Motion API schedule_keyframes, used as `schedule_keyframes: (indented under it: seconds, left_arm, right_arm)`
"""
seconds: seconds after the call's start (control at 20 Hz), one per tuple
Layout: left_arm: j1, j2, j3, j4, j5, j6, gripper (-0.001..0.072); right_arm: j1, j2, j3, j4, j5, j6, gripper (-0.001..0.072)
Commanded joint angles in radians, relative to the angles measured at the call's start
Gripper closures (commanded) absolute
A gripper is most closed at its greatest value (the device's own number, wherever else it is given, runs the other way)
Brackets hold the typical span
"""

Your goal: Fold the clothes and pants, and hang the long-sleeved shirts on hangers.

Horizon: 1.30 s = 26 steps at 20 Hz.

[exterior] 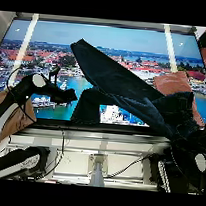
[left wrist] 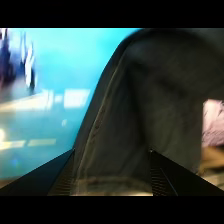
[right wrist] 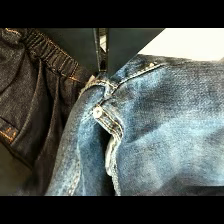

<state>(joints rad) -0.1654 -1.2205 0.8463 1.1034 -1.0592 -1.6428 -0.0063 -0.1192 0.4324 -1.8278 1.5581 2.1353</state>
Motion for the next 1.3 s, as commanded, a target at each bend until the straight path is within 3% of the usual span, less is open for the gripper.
schedule_keyframes:
  seconds: [0.0, 0.15, 0.45, 0.55, 0.75, 0.9, 0.95, 1.05, 1.25]
  left_arm:
    - [0.005, 0.000, -0.026, 0.067, -0.088, -0.017, 0.0218]
    - [0.005, 0.000, -0.047, 0.082, -0.105, -0.016, 0.0218]
    - [0.005, -0.011, -0.154, 0.066, -0.100, 0.087, 0.0216]
    - [0.005, -0.042, -0.163, 0.029, -0.075, 0.130, 0.0177]
    - [0.004, -0.137, -0.163, -0.119, -0.008, 0.196, 0.0187]
    - [0.002, -0.214, -0.163, -0.232, -0.006, 0.275, 0.0267]
    - [0.002, -0.234, -0.161, -0.287, -0.005, 0.327, 0.0430]
    - [0.005, -0.248, -0.147, -0.336, 0.015, 0.389, 0.0662]
    - [0.068, -0.243, 0.029, -0.146, 0.008, 0.362, 0.0672]
  right_arm:
    - [0.000, 0.001, -0.001, 0.002, -0.016, -0.001, 0.0677]
    - [0.000, 0.001, -0.001, 0.002, -0.040, -0.001, 0.0677]
    - [0.000, 0.001, -0.001, 0.002, -0.061, -0.001, 0.0676]
    - [0.000, 0.001, -0.001, 0.002, -0.064, -0.001, 0.0676]
    - [0.000, 0.001, -0.001, 0.006, -0.067, -0.001, 0.0676]
    - [0.000, 0.001, -0.001, 0.018, -0.071, -0.001, 0.0676]
    - [0.000, 0.001, 0.000, 0.019, -0.083, -0.001, 0.0677]
    - [0.000, 0.001, 0.002, 0.029, -0.126, -0.001, 0.0676]
    - [0.000, 0.001, 0.002, 0.058, -0.203, -0.001, 0.0676]
